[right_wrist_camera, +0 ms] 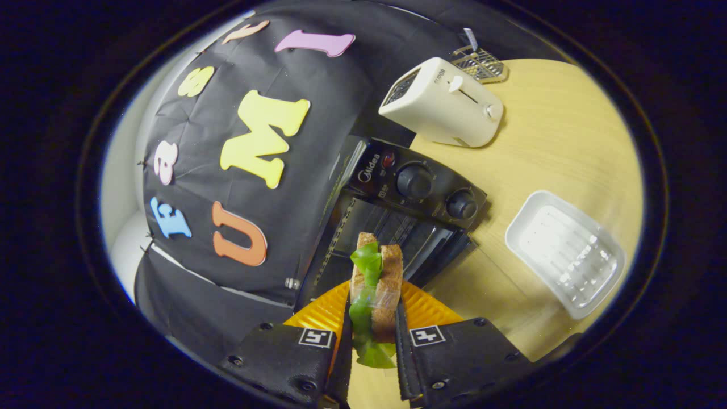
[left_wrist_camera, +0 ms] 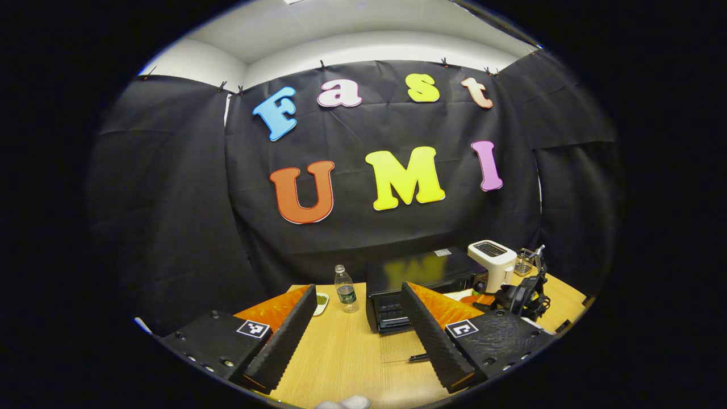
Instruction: Open the electric oven with the left hand, put the food in, and close the electric oven.
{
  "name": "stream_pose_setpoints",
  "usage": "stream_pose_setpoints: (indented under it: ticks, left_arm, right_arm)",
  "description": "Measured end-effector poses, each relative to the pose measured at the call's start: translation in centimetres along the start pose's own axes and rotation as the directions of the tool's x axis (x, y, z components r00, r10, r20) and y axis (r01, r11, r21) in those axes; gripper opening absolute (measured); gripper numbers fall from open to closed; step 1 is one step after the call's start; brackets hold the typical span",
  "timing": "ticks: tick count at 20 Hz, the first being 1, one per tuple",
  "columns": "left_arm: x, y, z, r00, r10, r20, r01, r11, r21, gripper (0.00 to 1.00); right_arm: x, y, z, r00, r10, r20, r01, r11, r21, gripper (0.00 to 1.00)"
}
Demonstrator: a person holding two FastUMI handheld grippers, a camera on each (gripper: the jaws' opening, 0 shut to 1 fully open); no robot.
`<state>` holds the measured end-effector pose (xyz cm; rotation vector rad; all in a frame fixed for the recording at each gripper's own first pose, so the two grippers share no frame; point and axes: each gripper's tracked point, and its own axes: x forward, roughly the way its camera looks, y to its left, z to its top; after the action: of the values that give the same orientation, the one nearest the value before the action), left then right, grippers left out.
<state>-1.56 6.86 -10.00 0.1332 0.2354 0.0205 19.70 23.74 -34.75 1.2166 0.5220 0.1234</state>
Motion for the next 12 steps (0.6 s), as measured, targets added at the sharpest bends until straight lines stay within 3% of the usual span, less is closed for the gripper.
stream_pose_setpoints:
  ticks: [8, 12]
  left_arm:
    - [-0.5, 1.4, -2.3, 0.999, -0.011, -0.036, 0.013, 0.999, 0.034, 0.97]
    - [-0.7, 2.2, -2.6, 0.999, 0.000, -0.054, 0.001, 1.000, 0.027, 0.97]
  right_arm:
    - [8.3, 1.6, -2.1, 0.997, -0.015, 0.082, 0.011, 0.999, 0.053, 0.36]
    - [11.0, 2.0, -1.4, 0.994, -0.039, 0.099, 0.042, 0.999, -0.024, 0.36]
